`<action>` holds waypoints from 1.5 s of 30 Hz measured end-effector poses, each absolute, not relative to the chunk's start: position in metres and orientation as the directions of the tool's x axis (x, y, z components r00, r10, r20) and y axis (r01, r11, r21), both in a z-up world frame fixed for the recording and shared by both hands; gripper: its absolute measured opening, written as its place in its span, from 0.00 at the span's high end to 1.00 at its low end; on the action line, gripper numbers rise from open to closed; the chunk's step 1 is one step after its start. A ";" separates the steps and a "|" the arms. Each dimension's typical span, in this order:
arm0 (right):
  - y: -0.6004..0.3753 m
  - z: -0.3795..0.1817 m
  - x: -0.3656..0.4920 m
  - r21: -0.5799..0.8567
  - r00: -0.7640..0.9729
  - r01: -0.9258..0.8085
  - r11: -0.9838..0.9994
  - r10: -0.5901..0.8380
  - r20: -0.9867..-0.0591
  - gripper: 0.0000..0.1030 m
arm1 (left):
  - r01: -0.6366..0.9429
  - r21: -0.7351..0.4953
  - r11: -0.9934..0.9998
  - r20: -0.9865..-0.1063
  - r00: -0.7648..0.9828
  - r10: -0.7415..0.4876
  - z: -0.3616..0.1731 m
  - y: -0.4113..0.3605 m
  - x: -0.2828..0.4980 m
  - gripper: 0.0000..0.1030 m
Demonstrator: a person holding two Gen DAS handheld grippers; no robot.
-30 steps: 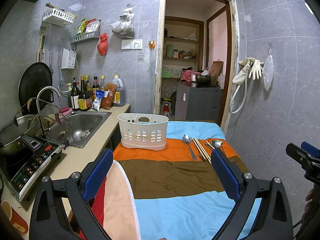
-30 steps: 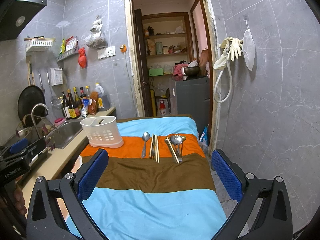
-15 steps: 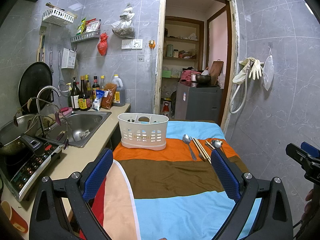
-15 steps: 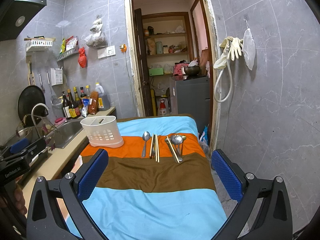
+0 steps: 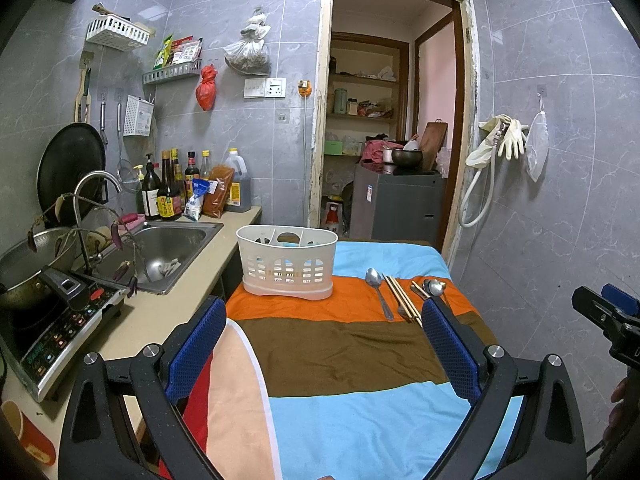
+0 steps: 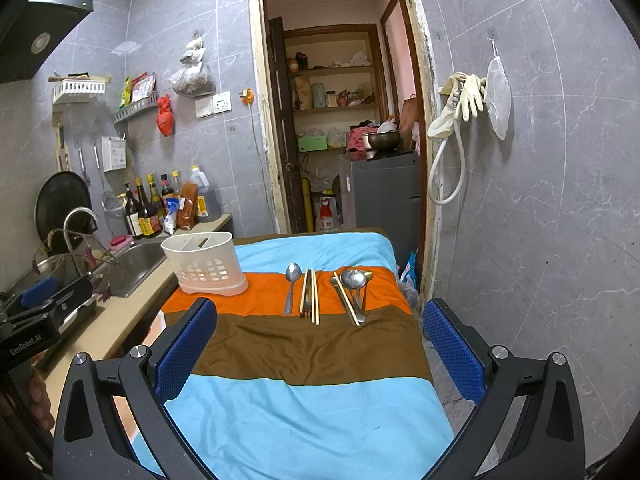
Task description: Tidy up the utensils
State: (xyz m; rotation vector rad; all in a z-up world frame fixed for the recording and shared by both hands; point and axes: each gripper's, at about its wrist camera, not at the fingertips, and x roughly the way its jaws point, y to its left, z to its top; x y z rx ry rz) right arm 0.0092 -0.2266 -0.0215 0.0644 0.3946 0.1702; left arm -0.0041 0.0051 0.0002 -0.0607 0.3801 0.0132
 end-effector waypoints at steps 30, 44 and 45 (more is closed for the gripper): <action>-0.178 -0.024 0.042 0.090 0.930 -0.076 0.993 0.103 -0.353 0.00 | 0.070 -0.045 0.997 -0.340 0.937 -0.082 -0.002 0.028 0.054 0.07; -0.187 -0.009 0.083 0.064 0.925 -0.016 0.998 0.038 -0.378 0.00 | 0.130 -0.055 0.990 -0.379 0.914 -0.141 -0.004 0.022 0.109 0.07; -0.189 -0.010 0.087 0.063 0.923 -0.013 0.998 0.036 -0.382 0.00 | 0.128 -0.061 0.990 -0.390 0.910 -0.141 -0.006 0.021 0.115 0.07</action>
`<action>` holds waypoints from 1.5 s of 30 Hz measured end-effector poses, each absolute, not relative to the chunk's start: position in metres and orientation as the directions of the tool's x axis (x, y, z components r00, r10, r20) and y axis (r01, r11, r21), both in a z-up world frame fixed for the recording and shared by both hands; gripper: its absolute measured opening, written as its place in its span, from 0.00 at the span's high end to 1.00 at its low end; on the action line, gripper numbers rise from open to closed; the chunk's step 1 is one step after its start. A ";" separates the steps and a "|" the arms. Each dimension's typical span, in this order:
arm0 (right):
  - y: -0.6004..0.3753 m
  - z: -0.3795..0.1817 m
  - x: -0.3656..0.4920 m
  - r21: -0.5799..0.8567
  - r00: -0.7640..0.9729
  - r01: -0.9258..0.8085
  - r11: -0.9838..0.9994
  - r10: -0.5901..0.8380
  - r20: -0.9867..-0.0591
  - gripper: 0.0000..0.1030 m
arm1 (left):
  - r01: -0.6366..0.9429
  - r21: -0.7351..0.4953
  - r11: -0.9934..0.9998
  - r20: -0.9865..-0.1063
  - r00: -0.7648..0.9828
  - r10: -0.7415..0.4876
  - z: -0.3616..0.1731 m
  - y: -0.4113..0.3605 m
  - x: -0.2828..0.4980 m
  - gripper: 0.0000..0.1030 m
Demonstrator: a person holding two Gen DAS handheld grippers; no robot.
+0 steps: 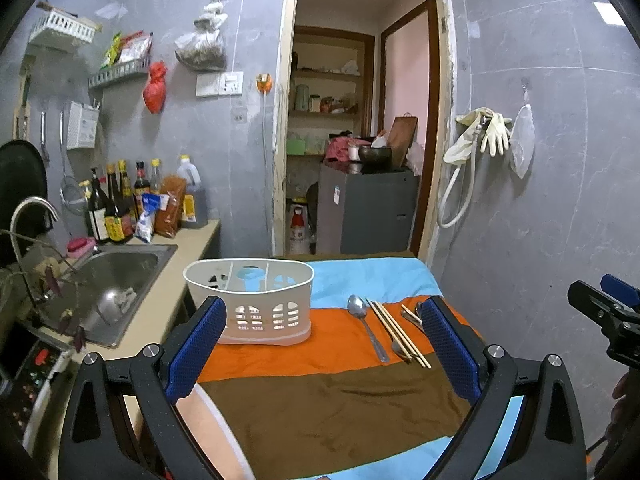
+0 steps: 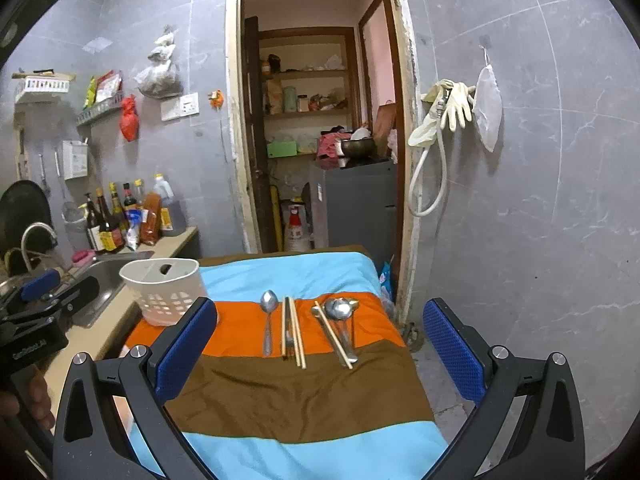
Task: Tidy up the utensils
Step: 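Move the left tool down to the silver spoon on the cloth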
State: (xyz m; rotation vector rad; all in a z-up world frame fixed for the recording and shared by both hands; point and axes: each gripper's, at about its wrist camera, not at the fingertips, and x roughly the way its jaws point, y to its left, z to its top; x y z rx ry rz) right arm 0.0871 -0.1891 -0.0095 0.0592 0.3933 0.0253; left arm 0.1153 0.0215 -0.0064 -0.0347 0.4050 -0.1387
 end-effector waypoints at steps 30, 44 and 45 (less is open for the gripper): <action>-0.289 -0.117 0.274 0.097 0.797 -0.106 0.990 0.143 -0.587 0.02 | 0.149 -0.021 0.989 -0.596 0.792 -0.132 -0.105 -0.054 0.295 0.07; -0.294 -0.169 0.336 0.082 0.696 -0.161 0.984 0.172 -0.697 0.22 | 0.130 0.004 0.992 -0.717 0.692 -0.087 -0.159 -0.064 0.364 0.37; -0.293 -0.172 0.339 0.077 0.687 -0.166 0.983 0.172 -0.706 0.22 | 0.127 0.013 0.992 -0.730 0.679 -0.077 -0.163 -0.065 0.369 0.42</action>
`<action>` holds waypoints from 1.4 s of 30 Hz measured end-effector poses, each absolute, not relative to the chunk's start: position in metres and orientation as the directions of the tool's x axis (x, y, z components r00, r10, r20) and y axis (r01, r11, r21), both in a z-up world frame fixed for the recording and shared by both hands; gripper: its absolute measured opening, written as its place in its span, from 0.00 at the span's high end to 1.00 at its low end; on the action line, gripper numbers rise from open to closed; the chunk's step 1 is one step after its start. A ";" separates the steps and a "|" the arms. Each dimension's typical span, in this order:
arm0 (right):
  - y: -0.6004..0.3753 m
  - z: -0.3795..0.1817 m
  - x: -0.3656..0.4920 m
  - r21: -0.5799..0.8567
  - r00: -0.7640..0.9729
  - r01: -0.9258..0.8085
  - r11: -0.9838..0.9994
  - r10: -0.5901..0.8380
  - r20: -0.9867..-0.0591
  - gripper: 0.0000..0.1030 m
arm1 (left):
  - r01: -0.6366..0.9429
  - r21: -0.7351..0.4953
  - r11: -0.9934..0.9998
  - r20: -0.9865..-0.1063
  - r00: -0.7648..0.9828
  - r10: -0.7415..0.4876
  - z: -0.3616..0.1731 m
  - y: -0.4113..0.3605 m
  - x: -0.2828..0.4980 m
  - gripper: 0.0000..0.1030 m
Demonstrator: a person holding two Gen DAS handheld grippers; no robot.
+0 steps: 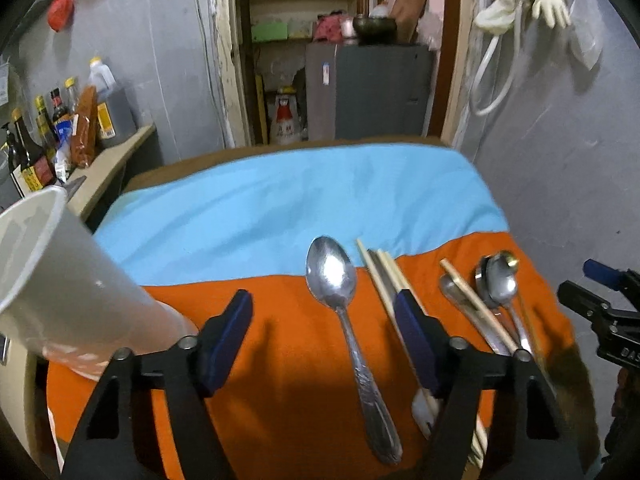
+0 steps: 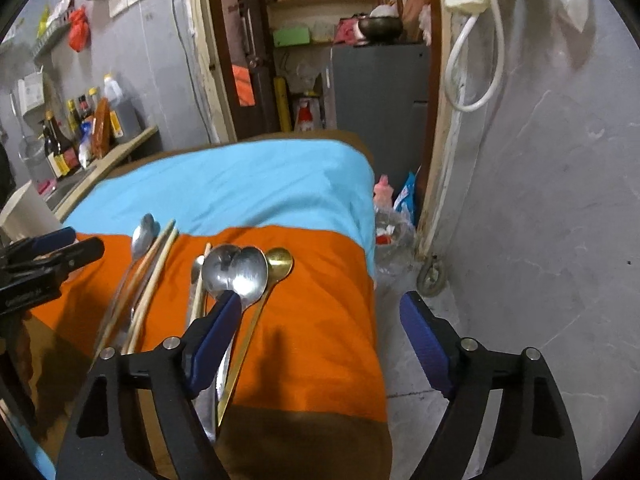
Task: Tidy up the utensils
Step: 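Move the left tool down to the silver spoon on the cloth, then close the left tool on the silver spoon and lift it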
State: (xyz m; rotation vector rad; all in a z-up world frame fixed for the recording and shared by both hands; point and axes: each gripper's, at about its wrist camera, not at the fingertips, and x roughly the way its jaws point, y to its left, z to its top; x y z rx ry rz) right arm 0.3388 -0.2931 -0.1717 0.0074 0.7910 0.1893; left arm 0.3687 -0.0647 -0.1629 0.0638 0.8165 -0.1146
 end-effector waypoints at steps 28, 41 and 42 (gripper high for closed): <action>-0.263 -0.197 0.389 -0.029 0.617 -0.249 0.968 0.135 -0.776 0.35 | 0.118 0.027 0.993 -0.824 0.565 -0.045 -0.201 -0.071 0.433 0.52; -0.261 -0.197 0.390 -0.006 0.613 -0.245 0.970 0.150 -0.776 0.51 | 0.146 -0.014 0.989 -0.813 0.574 -0.096 -0.199 -0.064 0.428 0.68; -0.260 -0.197 0.390 -0.024 0.618 -0.235 0.972 0.130 -0.775 0.51 | 0.143 -0.017 0.990 -0.814 0.573 -0.097 -0.199 -0.062 0.425 0.68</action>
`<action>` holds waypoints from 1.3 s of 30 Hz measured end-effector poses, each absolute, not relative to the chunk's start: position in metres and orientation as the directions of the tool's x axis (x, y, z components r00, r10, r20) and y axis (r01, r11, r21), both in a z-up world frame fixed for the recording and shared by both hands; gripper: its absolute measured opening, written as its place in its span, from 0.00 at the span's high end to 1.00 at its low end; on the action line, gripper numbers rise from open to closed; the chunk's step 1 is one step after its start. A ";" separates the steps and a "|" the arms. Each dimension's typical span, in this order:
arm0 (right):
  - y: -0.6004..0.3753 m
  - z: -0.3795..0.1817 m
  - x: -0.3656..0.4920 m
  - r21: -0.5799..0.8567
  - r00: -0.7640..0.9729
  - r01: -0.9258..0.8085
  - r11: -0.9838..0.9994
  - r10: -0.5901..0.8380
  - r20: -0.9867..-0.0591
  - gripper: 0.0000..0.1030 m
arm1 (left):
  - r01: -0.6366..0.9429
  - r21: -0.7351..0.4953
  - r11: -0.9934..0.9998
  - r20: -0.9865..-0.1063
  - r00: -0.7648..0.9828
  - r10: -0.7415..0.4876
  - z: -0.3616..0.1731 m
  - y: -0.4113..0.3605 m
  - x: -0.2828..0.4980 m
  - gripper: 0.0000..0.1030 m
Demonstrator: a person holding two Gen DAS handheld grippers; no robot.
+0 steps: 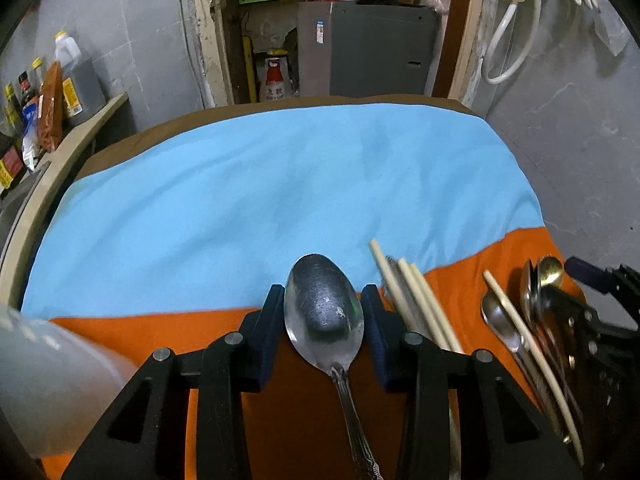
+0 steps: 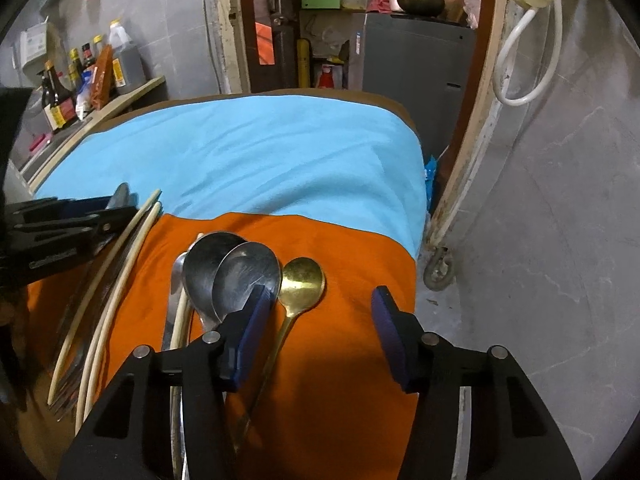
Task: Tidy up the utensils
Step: 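Close the left tool on the silver spoon and lift it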
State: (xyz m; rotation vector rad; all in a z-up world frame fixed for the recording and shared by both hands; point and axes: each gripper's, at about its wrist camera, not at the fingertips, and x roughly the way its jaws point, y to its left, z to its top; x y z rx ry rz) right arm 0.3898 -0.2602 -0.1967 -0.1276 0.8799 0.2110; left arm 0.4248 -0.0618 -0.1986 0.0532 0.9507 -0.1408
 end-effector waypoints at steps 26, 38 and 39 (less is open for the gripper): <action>-0.260 -0.197 0.399 0.066 0.572 -0.334 0.940 0.258 -0.778 0.90 | 0.150 -0.077 0.986 -0.713 0.683 -0.159 -0.179 -0.060 0.380 0.68; -0.279 -0.190 0.379 0.255 0.577 -0.298 0.920 0.387 -0.719 0.99 | 0.177 -0.066 0.982 -0.580 0.794 -0.182 -0.157 -0.060 0.351 0.68; -0.279 -0.188 0.377 0.255 0.587 -0.293 0.921 0.384 -0.713 0.99 | 0.177 -0.068 0.982 -0.574 0.798 -0.183 -0.156 -0.060 0.350 0.68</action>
